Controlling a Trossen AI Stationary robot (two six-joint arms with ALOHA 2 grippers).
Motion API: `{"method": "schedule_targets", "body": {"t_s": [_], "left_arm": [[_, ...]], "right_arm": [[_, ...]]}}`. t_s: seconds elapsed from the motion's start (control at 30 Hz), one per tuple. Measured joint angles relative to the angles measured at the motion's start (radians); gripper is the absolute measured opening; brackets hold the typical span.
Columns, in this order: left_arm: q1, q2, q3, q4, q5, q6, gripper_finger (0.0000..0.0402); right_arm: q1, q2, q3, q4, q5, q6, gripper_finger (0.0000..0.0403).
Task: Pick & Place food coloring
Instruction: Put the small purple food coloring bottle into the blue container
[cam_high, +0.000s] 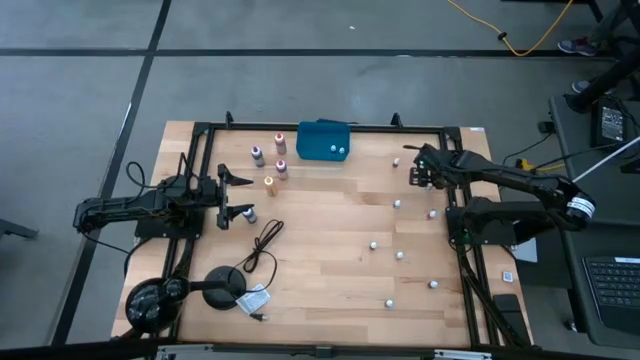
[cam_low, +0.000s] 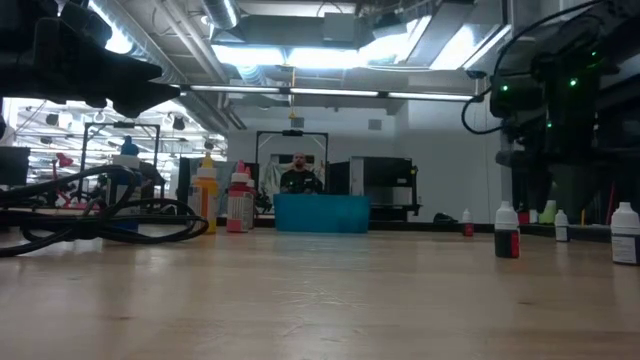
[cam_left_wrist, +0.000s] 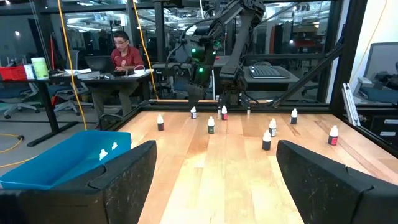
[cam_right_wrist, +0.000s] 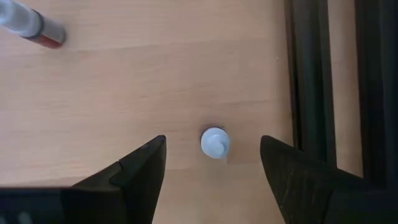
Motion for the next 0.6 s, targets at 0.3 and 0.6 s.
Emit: {"method": "schedule_targets", "body": {"t_s": [0.3,0.6], "left_arm": [[0.000,0.000,0.000,0.000,0.000,0.000,0.0329],[0.000,0.000,0.000,0.000,0.000,0.000,0.0329]], "right_arm": [[-0.032,0.060,-0.002,0.050,-0.011,-0.026,0.0261],[-0.043,0.066,-0.002,0.071,-0.041,-0.044,0.0258]]}}
